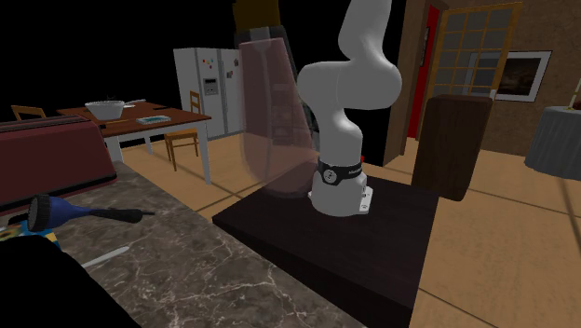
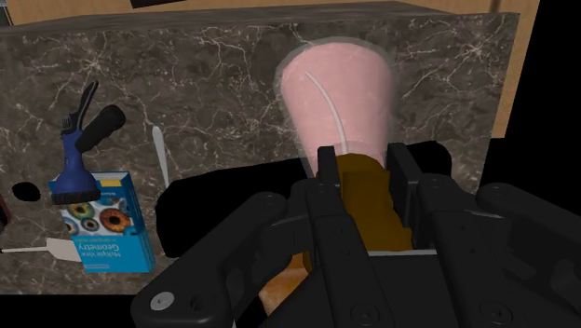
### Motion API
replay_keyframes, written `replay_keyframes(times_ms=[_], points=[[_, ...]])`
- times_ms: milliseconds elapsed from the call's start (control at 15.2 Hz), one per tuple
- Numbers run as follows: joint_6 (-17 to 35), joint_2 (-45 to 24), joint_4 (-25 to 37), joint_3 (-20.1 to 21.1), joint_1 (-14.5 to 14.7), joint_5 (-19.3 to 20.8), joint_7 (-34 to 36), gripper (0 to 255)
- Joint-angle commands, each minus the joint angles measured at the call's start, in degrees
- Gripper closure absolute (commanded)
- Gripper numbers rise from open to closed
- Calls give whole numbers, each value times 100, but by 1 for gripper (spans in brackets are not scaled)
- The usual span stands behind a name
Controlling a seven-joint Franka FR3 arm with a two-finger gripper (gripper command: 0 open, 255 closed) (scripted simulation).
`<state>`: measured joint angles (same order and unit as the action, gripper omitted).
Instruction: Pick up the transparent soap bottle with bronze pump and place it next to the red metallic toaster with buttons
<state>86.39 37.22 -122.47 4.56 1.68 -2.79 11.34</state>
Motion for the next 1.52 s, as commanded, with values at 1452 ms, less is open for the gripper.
replay_keyframes(times_ms=[1452], points=[[-1786, -977, 2764, -15, -38, 57, 53, 255]])
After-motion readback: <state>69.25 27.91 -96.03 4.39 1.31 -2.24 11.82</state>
